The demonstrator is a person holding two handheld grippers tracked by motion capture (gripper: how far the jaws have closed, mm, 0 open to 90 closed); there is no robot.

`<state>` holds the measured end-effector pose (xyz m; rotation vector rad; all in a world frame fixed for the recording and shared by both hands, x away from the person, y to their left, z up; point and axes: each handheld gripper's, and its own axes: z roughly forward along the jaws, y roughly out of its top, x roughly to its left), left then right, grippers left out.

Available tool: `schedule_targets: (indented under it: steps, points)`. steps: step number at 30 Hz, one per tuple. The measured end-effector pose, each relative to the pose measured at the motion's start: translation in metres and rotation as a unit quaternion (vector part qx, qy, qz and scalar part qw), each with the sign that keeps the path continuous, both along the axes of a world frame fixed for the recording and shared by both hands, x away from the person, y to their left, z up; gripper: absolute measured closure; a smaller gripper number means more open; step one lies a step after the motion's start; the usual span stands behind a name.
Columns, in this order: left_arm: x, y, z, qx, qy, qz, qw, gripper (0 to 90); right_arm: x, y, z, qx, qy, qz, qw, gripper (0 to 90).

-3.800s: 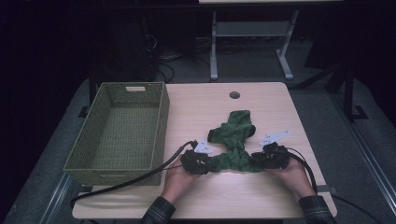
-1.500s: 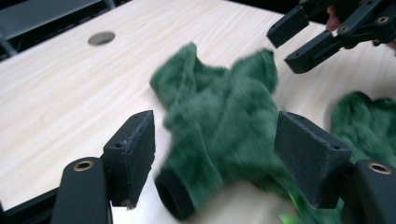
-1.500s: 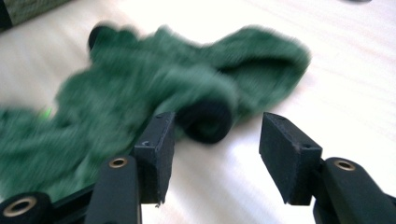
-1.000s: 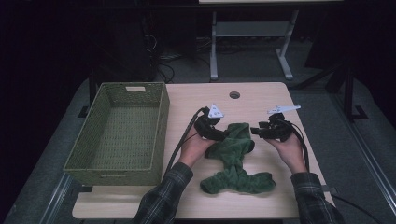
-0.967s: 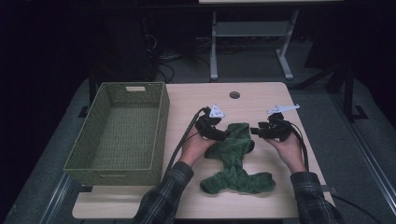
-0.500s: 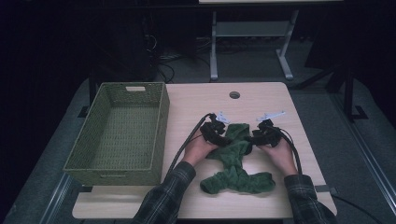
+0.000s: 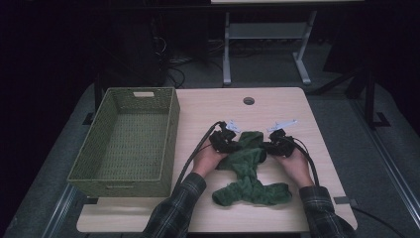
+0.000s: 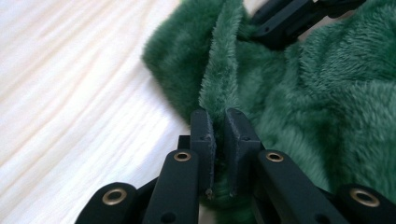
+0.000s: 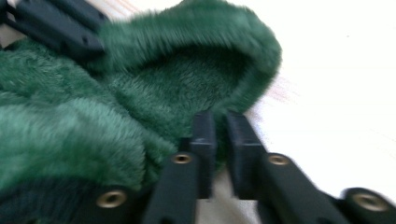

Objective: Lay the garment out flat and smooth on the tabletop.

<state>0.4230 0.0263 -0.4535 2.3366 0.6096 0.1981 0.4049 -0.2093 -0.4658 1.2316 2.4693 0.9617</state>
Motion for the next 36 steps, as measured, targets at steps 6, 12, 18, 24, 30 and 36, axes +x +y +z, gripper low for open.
schedule_targets:
  steps: [6,12,18,24,30,36]
  points:
    - [0.001,0.024,0.008,-0.014,-0.013,0.033,0.9993,82.9,0.001,-0.002,0.001,-0.015,-0.007,-0.004,0.9999,88.3]
    - [0.002,0.041,0.007,-0.020,-0.022,0.061,0.9977,85.0,0.001,-0.011,0.008,0.003,-0.020,-0.024,0.9995,88.3]
    - [0.002,0.052,0.004,-0.025,-0.031,0.081,0.9959,89.6,-0.001,-0.023,0.016,0.032,-0.041,-0.033,0.9981,88.5]
    - [0.007,0.038,0.004,-0.033,-0.043,0.082,0.9952,69.1,0.000,-0.012,0.010,0.010,-0.047,-0.015,0.9988,71.8]
    - [0.021,0.023,0.023,-0.041,-0.055,0.068,0.9953,77.1,-0.001,-0.031,0.033,0.058,-0.072,-0.034,0.9951,73.5]
    - [0.041,-0.013,0.032,-0.055,-0.047,0.050,0.9961,82.6,0.025,-0.024,0.037,0.084,-0.061,-0.035,0.9940,89.3]
